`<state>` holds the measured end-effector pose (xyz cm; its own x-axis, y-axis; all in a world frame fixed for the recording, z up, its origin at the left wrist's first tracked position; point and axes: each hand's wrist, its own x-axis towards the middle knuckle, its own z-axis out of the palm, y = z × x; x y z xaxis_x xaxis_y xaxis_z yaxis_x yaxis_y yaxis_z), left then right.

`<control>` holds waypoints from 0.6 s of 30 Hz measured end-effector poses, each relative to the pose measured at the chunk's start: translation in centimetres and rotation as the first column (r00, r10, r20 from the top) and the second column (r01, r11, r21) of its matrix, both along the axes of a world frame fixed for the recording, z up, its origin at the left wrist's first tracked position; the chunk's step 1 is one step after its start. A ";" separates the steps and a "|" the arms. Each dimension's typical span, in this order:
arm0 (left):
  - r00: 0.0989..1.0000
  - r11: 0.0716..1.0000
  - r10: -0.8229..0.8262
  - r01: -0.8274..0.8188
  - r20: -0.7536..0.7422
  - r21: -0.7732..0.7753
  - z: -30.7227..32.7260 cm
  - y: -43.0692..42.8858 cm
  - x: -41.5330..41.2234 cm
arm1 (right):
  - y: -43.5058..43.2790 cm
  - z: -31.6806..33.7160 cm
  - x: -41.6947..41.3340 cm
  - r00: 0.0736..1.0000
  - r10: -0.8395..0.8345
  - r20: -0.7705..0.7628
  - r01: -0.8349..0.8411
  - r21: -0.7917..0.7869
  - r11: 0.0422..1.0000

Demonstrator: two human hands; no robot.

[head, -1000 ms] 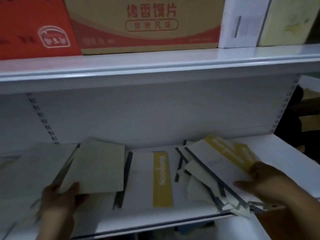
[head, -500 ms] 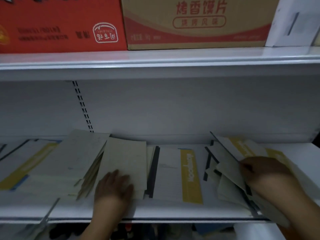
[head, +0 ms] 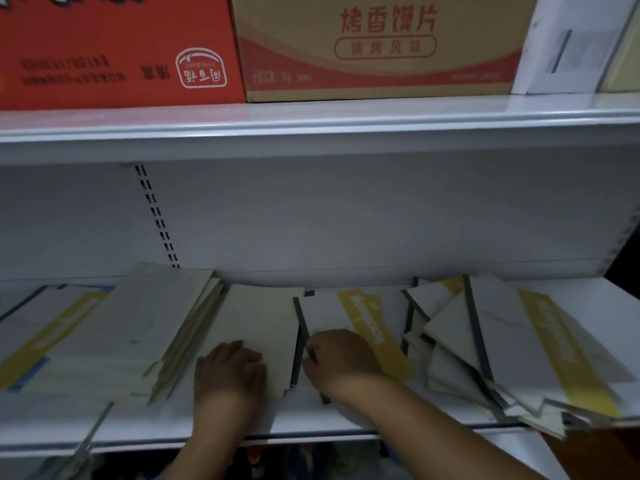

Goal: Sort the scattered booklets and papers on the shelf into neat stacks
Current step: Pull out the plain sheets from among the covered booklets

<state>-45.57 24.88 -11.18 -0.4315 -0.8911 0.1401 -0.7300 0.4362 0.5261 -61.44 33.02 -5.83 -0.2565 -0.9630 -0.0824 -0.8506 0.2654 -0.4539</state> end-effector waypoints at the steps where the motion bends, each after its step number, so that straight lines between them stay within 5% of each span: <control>1: 0.999 1.000 0.022 -0.023 -0.047 -0.017 0.8 0.7 -0.6 | 0.8 0.2 -0.6 0.996 -0.006 0.089 0.008 -0.019 1.000; 4: 0.955 1.000 0.000 0.000 -0.295 -0.002 3.4 3.5 -3.8 | 3.9 1.3 -3.7 0.976 -0.145 0.160 0.170 -0.151 0.974; 7: 0.933 0.983 -0.155 0.180 -0.324 0.046 5.0 5.8 -8.4 | 7.8 2.8 -8.3 0.934 -0.326 0.146 0.356 -0.308 0.883; 10: 0.918 0.948 -0.243 0.293 -0.314 0.122 6.0 7.3 -13.8 | 12.1 3.1 -13.7 0.798 -0.593 0.106 0.581 -0.395 0.711; 13: 0.918 0.928 -0.294 0.341 -0.266 0.151 6.3 8.2 -18.3 | 15.7 2.4 -17.6 0.650 -0.759 -0.033 0.748 -0.147 0.647; 16: 0.930 0.916 -0.337 0.360 -0.147 0.178 5.7 8.7 -21.2 | 17.7 1.2 -19.4 0.628 -0.763 -0.150 0.775 0.040 0.630; 18: 0.936 0.917 -0.312 0.342 -0.162 0.207 5.4 9.0 -22.2 | 18.4 0.6 -20.1 0.622 -0.777 -0.100 0.783 0.072 0.618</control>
